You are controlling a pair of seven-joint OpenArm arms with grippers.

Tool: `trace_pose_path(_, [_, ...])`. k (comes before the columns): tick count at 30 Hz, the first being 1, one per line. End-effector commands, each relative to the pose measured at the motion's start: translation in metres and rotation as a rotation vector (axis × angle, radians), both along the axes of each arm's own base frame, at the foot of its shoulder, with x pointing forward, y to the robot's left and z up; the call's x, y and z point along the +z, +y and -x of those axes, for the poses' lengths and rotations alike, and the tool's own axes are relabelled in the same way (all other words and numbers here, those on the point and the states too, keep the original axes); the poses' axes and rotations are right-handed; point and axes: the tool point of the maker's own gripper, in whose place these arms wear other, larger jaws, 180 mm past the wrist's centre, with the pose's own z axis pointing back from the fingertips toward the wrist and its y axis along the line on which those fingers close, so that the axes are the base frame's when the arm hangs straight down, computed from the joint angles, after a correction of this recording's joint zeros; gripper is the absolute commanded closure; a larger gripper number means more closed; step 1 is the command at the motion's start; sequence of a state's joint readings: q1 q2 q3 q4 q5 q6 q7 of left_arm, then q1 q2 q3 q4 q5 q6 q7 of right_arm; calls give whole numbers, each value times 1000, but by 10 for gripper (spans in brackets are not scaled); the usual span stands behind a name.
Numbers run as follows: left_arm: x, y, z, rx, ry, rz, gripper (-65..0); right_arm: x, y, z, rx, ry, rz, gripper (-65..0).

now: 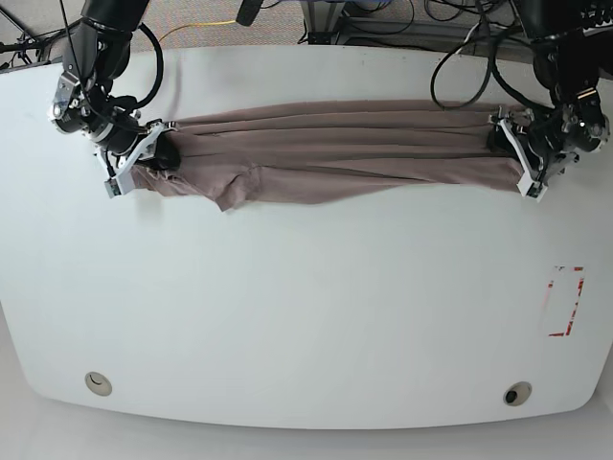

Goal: Fold the T-shirt properly
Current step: 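Pull the flap with the right gripper up onto the folded strip, then move the left gripper to the strip end and grasp it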

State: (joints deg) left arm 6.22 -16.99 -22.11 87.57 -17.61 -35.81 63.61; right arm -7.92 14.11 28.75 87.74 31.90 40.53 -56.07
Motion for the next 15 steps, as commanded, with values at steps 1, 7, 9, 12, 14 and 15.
trace_pose_path(1, [-12,18,17,24,109,-88,-407,5,-12,-4,-7,-4,44,-124])
trace_pose_path(7, [7,9,-6,8,34,-60,-408,7,-9,-9,-17,-35,29,-124])
trace_pose_path(9, [12,5,-12,7,18,-40,-410,9,-7,-10,-18,-43,21,-124])
trace_pose_path(12, [24,-2,-23,3,-28,4,-410,10,-6,-11,-17,-48,20,-124])
trace_pose_path(14, [34,-8,-30,-6,-70,35,-411,10,-6,-11,-16,-49,20,-124])
trace_pose_path(15, [43,-11,-35,-6,-109,63,-414,10,-6,-11,-16,-49,20,-124])
